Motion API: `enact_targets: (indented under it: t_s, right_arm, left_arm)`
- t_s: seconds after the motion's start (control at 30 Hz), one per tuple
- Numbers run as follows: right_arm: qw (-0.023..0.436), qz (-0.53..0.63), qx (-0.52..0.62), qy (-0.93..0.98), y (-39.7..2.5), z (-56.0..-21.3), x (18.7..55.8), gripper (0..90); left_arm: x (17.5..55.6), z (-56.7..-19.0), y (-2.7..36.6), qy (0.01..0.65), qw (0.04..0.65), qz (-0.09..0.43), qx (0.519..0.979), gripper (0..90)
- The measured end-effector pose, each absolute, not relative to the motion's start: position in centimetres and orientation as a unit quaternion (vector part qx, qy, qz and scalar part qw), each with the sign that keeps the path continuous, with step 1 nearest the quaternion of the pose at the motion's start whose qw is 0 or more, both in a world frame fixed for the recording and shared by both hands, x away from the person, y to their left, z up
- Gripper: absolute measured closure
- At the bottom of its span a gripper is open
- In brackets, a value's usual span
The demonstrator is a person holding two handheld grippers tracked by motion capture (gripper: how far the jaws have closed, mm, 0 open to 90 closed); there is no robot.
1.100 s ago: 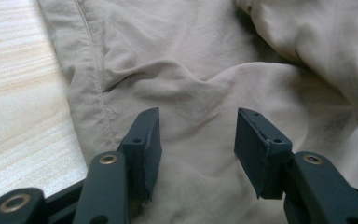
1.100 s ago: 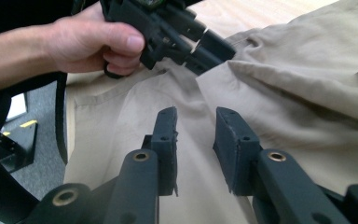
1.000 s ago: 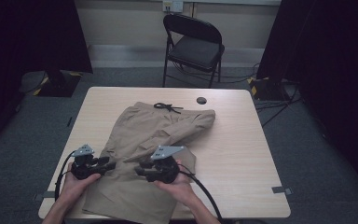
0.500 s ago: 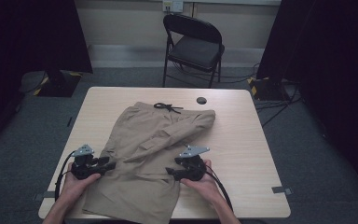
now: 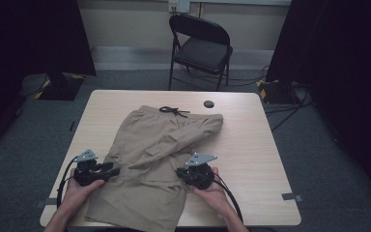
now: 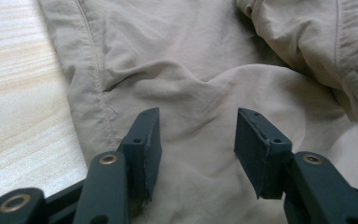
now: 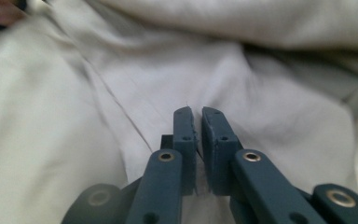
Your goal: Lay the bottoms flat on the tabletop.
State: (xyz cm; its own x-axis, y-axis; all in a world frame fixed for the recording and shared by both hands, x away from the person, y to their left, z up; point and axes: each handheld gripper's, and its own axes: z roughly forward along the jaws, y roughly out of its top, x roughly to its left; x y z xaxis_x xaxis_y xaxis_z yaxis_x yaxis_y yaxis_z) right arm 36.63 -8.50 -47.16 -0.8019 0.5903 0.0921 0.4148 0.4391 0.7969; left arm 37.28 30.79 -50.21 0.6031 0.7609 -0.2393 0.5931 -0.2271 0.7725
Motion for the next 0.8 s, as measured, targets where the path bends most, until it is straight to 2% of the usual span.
enact_targets:
  t_s: [0.23, 0.27, 0.43, 0.53, 0.57, 0.63, 0.8]
  right_arm:
    - [0.071, 0.460, 0.262, 0.846, -7.5, -45.4, 34.7, 89.5]
    - [0.053, 0.456, 0.253, 0.852, -6.8, -45.8, 33.7, 89.8]
    - [0.038, 0.430, 0.242, 0.869, -5.9, -47.4, 32.4, 89.8]
    - [0.028, 0.417, 0.249, 0.874, -5.9, -49.5, 32.0, 89.2]
    - [0.023, 0.420, 0.251, 0.872, -6.1, -49.6, 32.0, 87.3]
    - [0.027, 0.415, 0.248, 0.875, -6.2, -49.4, 32.1, 73.4]
    - [0.040, 0.434, 0.245, 0.866, -6.2, -47.5, 32.8, 61.3]
  left_arm:
    - [37.3, -50.2, 30.8, 0.435, 0.444, 0.096, 0.777, 50.5]
    - [37.3, -50.2, 30.8, 0.436, 0.444, 0.095, 0.778, 50.5]
    - [37.3, -50.2, 30.8, 0.435, 0.443, 0.096, 0.778, 50.5]
    - [37.3, -50.2, 30.8, 0.435, 0.444, 0.095, 0.778, 50.5]
    - [37.3, -50.2, 30.8, 0.435, 0.444, 0.096, 0.778, 50.5]
    - [37.3, -50.2, 30.8, 0.435, 0.444, 0.095, 0.778, 50.5]
    - [37.3, -50.2, 30.8, 0.435, 0.444, 0.094, 0.777, 50.5]
